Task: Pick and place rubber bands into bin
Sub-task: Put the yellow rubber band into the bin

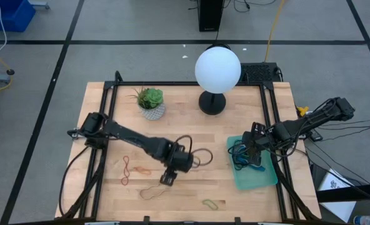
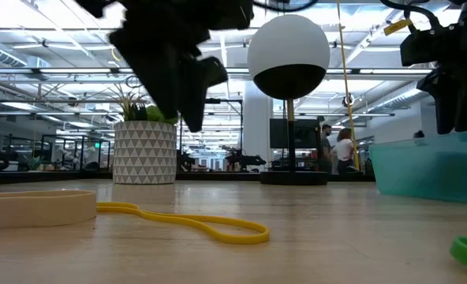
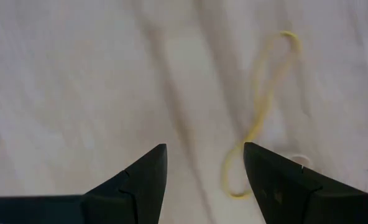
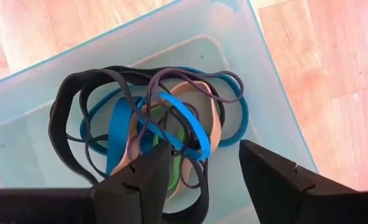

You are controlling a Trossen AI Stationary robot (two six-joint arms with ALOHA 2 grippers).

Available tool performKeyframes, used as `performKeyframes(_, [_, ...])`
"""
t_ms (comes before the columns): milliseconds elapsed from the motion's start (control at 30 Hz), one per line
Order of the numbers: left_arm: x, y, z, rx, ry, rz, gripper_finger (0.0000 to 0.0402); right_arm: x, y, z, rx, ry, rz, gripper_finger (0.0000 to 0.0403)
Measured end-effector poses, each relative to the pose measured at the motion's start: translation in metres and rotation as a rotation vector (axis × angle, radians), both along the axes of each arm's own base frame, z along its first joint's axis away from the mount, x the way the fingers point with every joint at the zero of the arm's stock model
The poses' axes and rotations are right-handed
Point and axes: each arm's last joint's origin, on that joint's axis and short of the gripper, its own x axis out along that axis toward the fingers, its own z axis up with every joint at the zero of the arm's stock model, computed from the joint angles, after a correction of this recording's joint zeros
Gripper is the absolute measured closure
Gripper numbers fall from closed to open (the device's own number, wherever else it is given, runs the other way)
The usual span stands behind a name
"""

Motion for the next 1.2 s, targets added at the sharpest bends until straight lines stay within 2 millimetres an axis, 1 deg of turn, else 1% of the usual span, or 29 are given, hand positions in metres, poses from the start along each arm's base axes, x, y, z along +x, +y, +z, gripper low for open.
performKeyframes(133, [-0.007,-0.022,0.0,0.055,-0.013,-0.012,0.0183,0.001,0.0,0.0,0.002,-0.006,0.001,0.022])
performKeyframes(200, [-0.009,-0.028,0.0,0.078,-0.022,0.009,0.0183,0.002,0.001,0.0,0.007,-0.019,0.001,0.0221])
performKeyframes(333, [-0.007,-0.039,-0.003,0.052,-0.049,0.052,0.0183,0.006,0.002,0.002,0.021,-0.065,0.013,0.022])
performKeyframes(400, [-0.007,-0.045,-0.009,0.059,-0.041,0.035,0.0183,0.008,0.003,0.003,0.028,-0.085,0.022,0.0218])
performKeyframes(600, [-0.006,-0.061,-0.035,0.086,0.004,-0.038,0.0183,0.01,0.004,0.003,0.039,-0.11,0.022,0.0221])
performKeyframes(733, [-0.004,-0.064,-0.051,0.092,0.046,-0.032,0.0183,0.011,0.004,0.003,0.04,-0.113,0.022,0.0221])
performKeyframes(867, [-0.002,-0.062,-0.064,0.083,0.088,0.001,0.0183,0.011,0.004,0.004,0.042,-0.119,0.022,0.0221])
performKeyframes(967, [0.0,-0.061,-0.068,0.042,0.117,0.012,0.0183,0.012,0.005,0.004,0.046,-0.127,0.022,0.0222])
performKeyframes(1067, [0.0,-0.061,-0.07,0.064,0.111,0.023,0.0187,0.012,0.005,0.004,0.049,-0.134,0.022,0.0224])
performKeyframes(1133, [0.0,-0.061,-0.07,0.09,0.1,0.029,0.0199,0.013,0.005,0.004,0.05,-0.137,0.022,0.0224])
performKeyframes(1200, [0.0,-0.061,-0.071,0.093,0.1,0.04,0.022,0.013,0.005,0.004,0.05,-0.137,0.022,0.0223])
